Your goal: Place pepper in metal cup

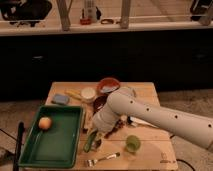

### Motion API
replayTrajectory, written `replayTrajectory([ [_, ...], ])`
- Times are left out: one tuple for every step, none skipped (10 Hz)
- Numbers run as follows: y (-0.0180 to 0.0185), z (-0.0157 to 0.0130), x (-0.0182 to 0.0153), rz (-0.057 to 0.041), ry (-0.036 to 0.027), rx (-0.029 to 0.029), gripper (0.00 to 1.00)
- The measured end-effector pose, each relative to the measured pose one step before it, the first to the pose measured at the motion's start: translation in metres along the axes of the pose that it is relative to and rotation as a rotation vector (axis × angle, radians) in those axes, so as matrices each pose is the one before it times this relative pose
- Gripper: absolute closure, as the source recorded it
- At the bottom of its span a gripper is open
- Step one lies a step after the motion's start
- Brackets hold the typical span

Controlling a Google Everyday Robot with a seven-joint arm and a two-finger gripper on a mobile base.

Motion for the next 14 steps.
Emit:
replayTrajectory([
  [0.0023,0.00184,0.00022,0.00294,0.00154,-0.00986,1.0],
  [0.00133,0.00111,0.00008,0.00165,0.00142,-0.00512,1.0],
  [0.00128,0.00121,-0.00002,0.00148,0.0036,-0.00713,1.0],
  [0.00025,0.00147,-0.00058,-0.00139,0.00441,-0.00589,1.0],
  [0.00044,0.00159,0.00002,0.00389,0.01815,-0.00475,1.0],
  [0.00008,0.00112,0.00002,0.00127,0.01155,-0.00099,1.0],
  [-0.00062,0.00059,0.00008,-0.00011,0.0007,-0.00036,1.0],
  [-0.0017,0.00187,-0.00014,-0.00328,-0.00113,-0.00299,1.0],
  [-0.00087,0.00141,0.00007,-0.00124,-0.00135,-0.00161,1.0],
  [-0.00132,0.00204,0.00071,-0.0014,-0.0008,-0.00334,1.0],
  [-0.0013,0.00277,0.00089,-0.00066,-0.00156,-0.00424,1.0],
  [-0.00066,0.00197,0.00052,0.00003,-0.0001,-0.00311,1.0],
  [-0.00016,0.00204,0.00086,0.0019,0.00229,-0.00314,1.0],
  [0.00033,0.00156,0.00144,0.0067,0.00546,-0.00007,0.99],
])
